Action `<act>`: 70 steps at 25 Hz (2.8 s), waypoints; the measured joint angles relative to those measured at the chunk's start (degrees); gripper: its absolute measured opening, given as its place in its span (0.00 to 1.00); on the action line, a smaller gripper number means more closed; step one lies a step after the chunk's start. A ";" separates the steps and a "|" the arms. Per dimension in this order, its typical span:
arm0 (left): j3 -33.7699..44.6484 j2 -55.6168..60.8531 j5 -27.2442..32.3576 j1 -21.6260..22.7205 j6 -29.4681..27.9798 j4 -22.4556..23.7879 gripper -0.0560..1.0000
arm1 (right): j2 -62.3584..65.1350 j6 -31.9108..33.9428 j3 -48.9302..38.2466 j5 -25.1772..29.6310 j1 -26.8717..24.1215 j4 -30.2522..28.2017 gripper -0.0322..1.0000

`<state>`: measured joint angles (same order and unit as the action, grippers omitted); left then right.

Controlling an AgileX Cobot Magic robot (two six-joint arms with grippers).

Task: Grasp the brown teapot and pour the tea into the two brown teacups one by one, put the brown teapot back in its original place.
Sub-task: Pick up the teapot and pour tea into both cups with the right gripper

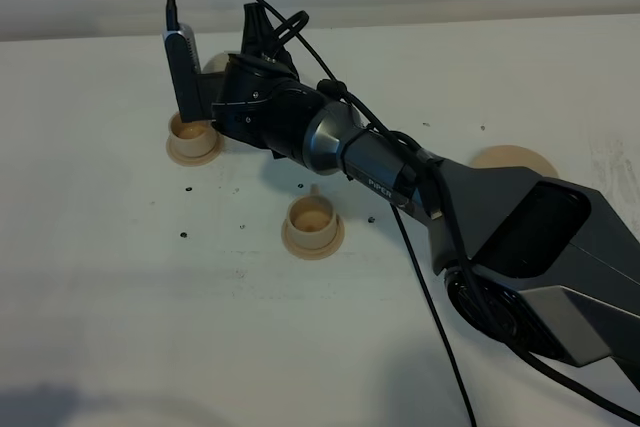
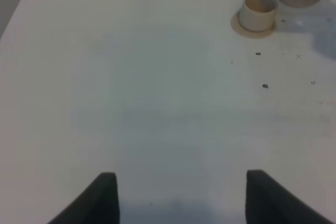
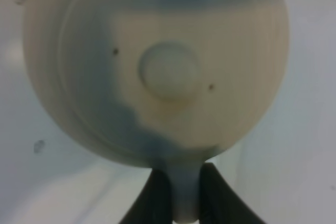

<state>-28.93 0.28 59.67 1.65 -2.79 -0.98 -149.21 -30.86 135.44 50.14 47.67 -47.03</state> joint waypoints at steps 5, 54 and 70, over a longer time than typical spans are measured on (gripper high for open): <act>0.00 0.00 0.00 0.00 0.00 0.00 0.55 | -0.69 0.17 0.00 -1.59 0.00 -1.90 0.15; 0.00 0.00 0.00 0.00 0.00 0.00 0.55 | -3.32 -4.18 0.00 -6.22 0.00 -18.31 0.15; 0.00 0.00 0.00 0.00 0.00 0.00 0.55 | -3.32 -6.13 0.00 -6.29 1.17 -21.22 0.15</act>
<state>-28.93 0.28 59.67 1.65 -2.79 -0.98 -152.53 -37.00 135.44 43.85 48.84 -68.25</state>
